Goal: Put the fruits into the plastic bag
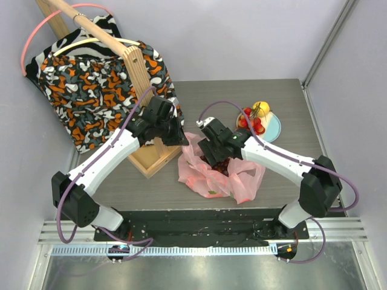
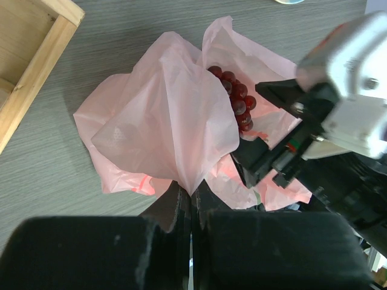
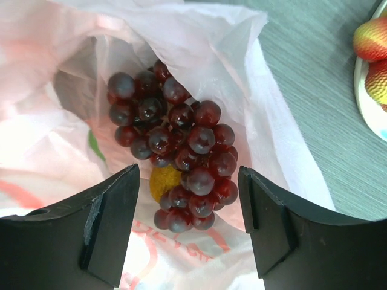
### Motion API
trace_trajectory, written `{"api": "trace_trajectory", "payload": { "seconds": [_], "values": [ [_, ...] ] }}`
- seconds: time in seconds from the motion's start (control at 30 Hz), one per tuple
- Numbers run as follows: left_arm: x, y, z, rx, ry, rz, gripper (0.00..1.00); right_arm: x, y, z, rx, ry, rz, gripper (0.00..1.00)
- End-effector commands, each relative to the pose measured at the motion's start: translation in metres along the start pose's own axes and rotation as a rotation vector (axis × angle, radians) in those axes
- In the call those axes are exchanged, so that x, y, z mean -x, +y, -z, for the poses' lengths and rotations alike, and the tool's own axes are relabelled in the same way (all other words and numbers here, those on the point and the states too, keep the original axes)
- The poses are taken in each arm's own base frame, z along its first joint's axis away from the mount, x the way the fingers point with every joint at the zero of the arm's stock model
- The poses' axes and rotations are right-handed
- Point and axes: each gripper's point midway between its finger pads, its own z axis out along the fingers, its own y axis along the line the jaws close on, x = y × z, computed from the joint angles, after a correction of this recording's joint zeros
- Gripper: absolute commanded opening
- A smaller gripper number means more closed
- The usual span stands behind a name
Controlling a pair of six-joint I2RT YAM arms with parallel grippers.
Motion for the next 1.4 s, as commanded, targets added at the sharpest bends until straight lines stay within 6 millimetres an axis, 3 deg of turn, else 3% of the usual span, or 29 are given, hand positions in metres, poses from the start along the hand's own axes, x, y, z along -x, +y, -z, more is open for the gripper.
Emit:
{"api": "trace_trajectory", "payload": {
  "seconds": [0.0,0.27,0.43,0.53,0.57,0.7,0.8,1.03,1.37],
  "values": [
    [0.013,-0.004,0.01,-0.021,-0.045,0.04,0.0,0.028,0.004,0.025,0.052,-0.148,-0.064,0.73],
    [0.012,-0.005,0.009,-0.026,-0.039,0.043,0.0,0.043,0.008,0.051,0.152,-0.265,-0.114,0.73],
    [0.013,-0.005,0.008,-0.023,-0.038,0.04,0.0,0.061,-0.012,0.062,0.192,-0.312,-0.224,0.73],
    [0.014,-0.006,0.008,-0.027,-0.04,0.039,0.0,0.073,-0.041,0.071,0.188,-0.366,-0.304,0.73],
    [0.014,-0.006,0.008,-0.027,-0.042,0.037,0.0,0.075,-0.041,0.074,0.214,-0.376,-0.312,0.73],
    [0.014,-0.006,0.008,-0.023,-0.039,0.036,0.0,0.084,-0.089,0.083,0.171,-0.415,-0.445,0.73],
    [0.015,-0.006,0.007,-0.024,-0.04,0.037,0.0,0.083,-0.105,0.082,0.155,-0.412,-0.501,0.73],
    [0.016,-0.005,0.007,-0.021,-0.041,0.031,0.0,0.07,-0.171,0.063,-0.053,-0.349,-0.651,0.68],
    [0.018,-0.009,0.008,-0.038,-0.05,0.01,0.0,0.065,-0.229,0.039,-0.155,-0.307,-0.799,0.66]
  ]
}}
